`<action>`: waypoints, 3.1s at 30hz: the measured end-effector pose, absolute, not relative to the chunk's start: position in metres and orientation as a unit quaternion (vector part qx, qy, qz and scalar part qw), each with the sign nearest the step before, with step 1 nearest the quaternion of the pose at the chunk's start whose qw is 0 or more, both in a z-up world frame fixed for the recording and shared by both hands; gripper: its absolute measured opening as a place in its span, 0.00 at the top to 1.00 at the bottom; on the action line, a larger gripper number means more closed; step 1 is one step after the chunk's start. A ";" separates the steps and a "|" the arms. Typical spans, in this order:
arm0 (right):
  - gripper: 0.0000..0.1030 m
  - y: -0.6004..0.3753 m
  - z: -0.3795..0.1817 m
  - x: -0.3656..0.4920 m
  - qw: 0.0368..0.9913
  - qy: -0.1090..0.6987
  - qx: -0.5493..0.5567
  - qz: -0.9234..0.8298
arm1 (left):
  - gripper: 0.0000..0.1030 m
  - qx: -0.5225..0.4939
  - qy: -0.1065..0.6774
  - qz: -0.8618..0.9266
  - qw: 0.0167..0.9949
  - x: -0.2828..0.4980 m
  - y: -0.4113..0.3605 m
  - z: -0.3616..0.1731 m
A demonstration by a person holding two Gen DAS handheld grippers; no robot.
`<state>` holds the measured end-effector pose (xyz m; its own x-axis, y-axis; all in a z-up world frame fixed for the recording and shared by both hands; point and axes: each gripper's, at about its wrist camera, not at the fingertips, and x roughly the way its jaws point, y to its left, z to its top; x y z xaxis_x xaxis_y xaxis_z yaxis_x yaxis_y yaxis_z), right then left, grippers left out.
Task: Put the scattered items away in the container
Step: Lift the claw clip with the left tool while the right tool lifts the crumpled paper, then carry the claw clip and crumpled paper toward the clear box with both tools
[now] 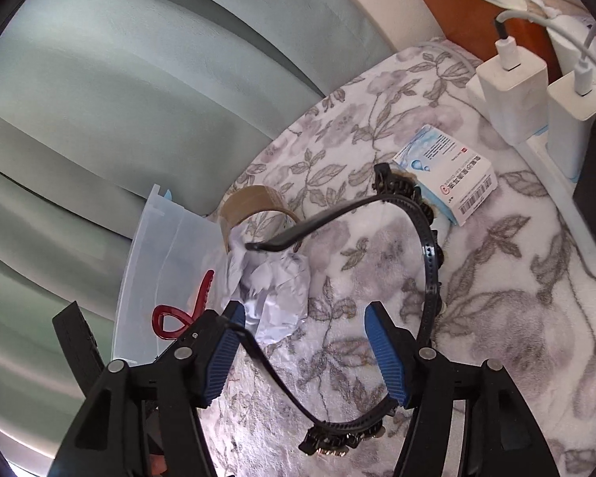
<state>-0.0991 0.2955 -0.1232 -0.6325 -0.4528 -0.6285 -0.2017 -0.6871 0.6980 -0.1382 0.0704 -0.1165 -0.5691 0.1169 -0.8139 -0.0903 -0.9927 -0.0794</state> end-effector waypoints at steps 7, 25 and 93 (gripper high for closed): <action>0.36 0.299 -0.087 -0.080 0.054 -0.359 0.391 -0.846 | 0.64 -0.452 -0.020 0.890 0.067 -0.134 0.068 -0.109; 0.35 0.233 -0.013 -0.077 0.093 -0.272 0.345 -0.894 | 0.64 -0.420 -0.024 0.900 0.109 -0.113 0.063 -0.075; 0.33 0.202 -0.046 -0.106 0.070 -0.272 0.401 -0.872 | 0.63 -0.392 0.035 0.914 0.095 -0.078 0.071 -0.052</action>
